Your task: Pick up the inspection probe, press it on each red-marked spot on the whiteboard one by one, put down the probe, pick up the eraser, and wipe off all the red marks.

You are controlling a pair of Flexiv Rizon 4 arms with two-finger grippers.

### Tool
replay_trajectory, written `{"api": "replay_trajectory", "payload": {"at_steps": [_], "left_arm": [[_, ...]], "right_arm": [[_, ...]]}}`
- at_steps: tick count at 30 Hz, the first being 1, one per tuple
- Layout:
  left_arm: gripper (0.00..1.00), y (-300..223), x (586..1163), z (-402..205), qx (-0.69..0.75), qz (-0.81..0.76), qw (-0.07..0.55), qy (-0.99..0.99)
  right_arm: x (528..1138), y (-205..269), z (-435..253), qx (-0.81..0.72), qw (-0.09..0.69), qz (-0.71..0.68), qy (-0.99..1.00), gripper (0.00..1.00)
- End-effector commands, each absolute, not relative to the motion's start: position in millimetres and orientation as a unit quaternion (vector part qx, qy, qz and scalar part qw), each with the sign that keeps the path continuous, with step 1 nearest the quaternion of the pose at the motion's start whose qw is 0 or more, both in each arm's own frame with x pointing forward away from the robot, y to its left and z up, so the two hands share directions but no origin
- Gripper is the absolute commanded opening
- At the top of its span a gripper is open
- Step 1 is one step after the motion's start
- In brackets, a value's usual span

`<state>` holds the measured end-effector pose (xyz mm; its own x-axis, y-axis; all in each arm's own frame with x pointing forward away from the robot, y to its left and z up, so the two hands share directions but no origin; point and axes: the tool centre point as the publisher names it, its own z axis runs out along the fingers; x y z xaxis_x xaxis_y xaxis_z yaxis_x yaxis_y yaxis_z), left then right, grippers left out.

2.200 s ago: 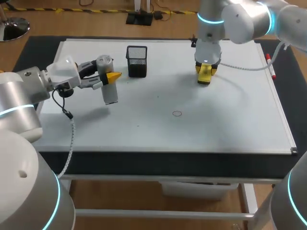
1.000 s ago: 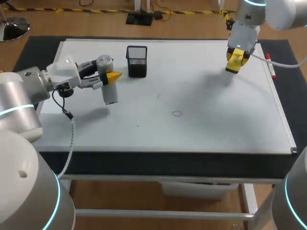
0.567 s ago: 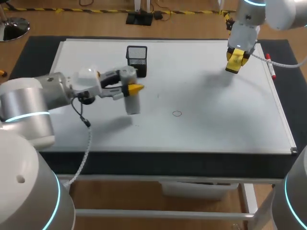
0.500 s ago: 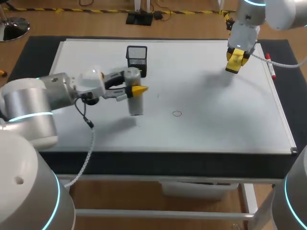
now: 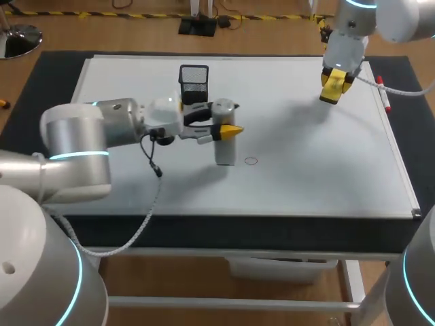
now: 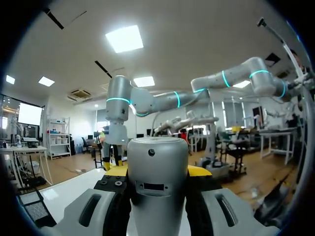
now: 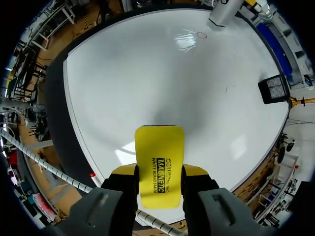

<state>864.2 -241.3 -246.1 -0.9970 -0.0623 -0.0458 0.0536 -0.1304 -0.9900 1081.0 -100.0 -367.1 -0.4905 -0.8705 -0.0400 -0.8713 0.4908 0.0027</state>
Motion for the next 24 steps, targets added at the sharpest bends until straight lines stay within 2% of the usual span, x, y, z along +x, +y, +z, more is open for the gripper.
{"api": "replay_trajectory", "payload": {"at_steps": [1,12,24], "left_arm": [[0.0,-271,880,-259,0.018,-0.762,0.014,0.647],[0.0,-298,875,-266,0.039,-0.767,-0.007,0.64],[0.0,-299,878,-266,0.045,-0.758,-0.009,0.651]], "right_arm": [[1082,-101,-366,-0.505,0.015,0.011,0.863,0.0],[1082,-101,-366,-0.505,0.015,0.011,0.863,0.0],[1082,-101,-366,-0.505,0.015,0.011,0.863,0.0]]}}
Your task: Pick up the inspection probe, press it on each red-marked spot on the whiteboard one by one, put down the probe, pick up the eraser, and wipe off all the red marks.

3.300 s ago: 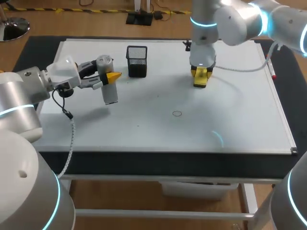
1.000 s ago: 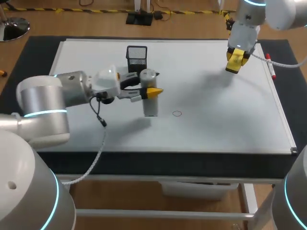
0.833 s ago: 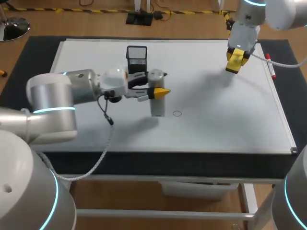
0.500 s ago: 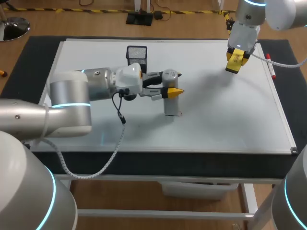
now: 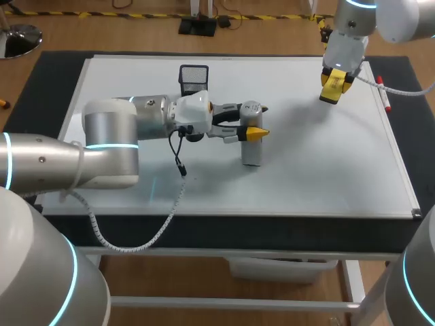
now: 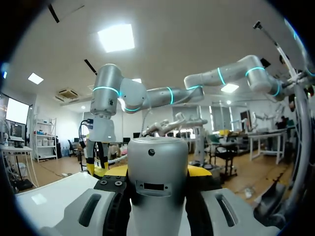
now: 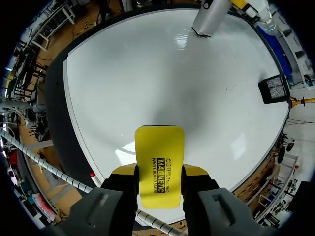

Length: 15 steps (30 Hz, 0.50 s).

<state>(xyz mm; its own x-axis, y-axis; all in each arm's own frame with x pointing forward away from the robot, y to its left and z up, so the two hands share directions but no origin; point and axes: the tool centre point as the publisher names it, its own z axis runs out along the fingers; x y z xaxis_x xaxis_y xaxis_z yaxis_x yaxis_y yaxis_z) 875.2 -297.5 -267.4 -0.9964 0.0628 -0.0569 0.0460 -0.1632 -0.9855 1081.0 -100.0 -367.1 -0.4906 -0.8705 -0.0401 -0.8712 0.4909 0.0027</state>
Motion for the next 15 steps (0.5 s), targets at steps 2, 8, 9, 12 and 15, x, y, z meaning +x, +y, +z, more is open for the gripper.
{"api": "replay_trajectory", "payload": {"at_steps": [2,8,9,12,15], "left_arm": [[0.0,-298.8,878.9,-266.4,-0.045,0.758,0.01,-0.65],[0.0,-300.9,881.0,-269.1,-0.043,0.759,0.016,-0.649],[0.0,-300.8,881.2,-269.5,-0.042,0.759,0.017,-0.649],[0.0,-300.3,881.9,-270.4,-0.04,0.76,0.018,-0.649],[0.0,-299.7,882.7,-271.4,-0.038,0.759,0.019,-0.649]], "right_arm": [[1081.7,-100.6,-366.5,-0.505,0.015,0.011,0.863,0.0],[1081.7,-100.6,-366.5,-0.505,0.015,0.011,0.863,0.0],[1081.7,-100.6,-366.5,-0.505,0.015,0.011,0.863,0.0],[1081.7,-100.6,-366.5,-0.505,0.015,0.011,0.863,0.0],[1081.7,-100.6,-366.5,-0.505,0.015,0.011,0.863,0.0]]}}
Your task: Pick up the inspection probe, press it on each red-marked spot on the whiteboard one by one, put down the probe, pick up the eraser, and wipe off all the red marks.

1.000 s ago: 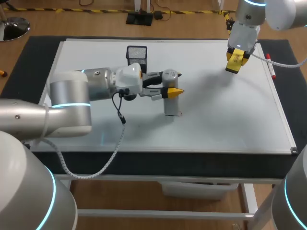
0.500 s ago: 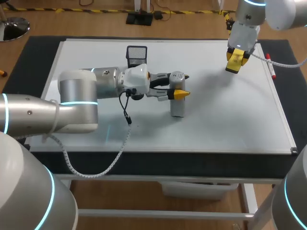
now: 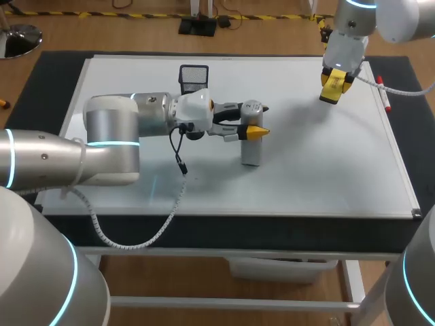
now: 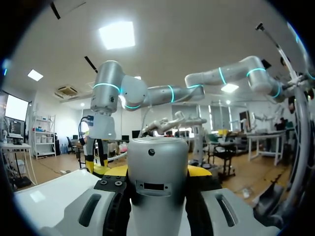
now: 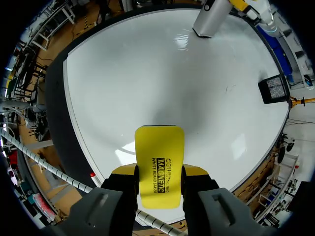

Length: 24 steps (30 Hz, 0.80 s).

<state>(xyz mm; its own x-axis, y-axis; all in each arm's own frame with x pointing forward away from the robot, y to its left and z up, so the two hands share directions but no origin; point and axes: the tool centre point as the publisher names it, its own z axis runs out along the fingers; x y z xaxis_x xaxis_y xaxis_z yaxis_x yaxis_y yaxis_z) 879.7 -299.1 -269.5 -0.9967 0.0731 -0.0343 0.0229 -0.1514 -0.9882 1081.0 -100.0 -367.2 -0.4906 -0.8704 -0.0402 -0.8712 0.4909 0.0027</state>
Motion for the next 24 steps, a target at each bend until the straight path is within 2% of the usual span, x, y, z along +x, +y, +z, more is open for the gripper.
{"api": "replay_trajectory", "payload": {"at_steps": [1,24], "left_arm": [[0.0,-299.6,882.9,-271.8,-0.037,0.759,0.02,-0.649],[0.0,-298.5,887.8,-275.1,-0.029,0.759,0.026,-0.65]], "right_arm": [[1081.7,-100.6,-366.5,-0.505,0.015,0.011,0.863,0.0],[1081.7,-100.6,-366.5,-0.505,0.015,0.011,0.863,0.0]]}}
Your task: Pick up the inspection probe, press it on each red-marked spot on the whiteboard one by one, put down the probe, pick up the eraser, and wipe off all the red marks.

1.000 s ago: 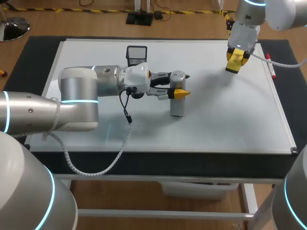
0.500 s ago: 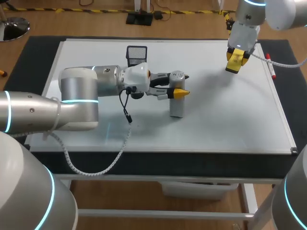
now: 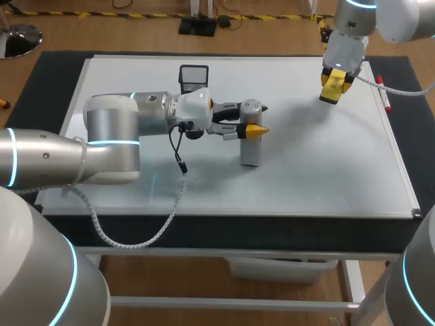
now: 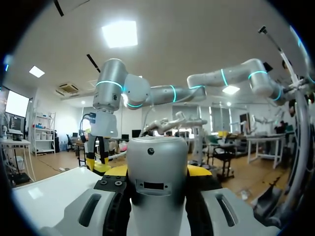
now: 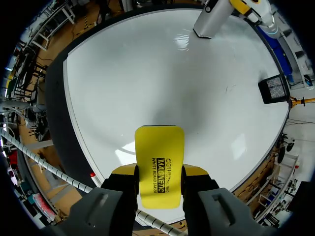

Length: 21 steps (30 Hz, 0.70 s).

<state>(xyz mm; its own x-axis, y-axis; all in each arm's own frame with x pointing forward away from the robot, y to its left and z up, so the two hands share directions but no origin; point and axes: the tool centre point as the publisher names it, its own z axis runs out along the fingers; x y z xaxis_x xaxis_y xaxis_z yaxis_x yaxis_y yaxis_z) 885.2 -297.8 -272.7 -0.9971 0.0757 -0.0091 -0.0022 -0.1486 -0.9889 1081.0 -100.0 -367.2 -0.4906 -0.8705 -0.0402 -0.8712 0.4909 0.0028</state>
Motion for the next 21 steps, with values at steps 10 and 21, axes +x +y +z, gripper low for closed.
{"api": "replay_trajectory", "payload": {"at_steps": [10,21], "left_arm": [[0.0,-278,891,-261,-0.013,0.758,0.013,-0.652],[0.0,-210,905,-236,0.035,0.745,-0.02,-0.666]], "right_arm": [[1082,-101,-366,-0.505,0.015,0.011,0.863,0.0],[1082,-101,-366,-0.505,0.015,0.011,0.863,0.0]]}}
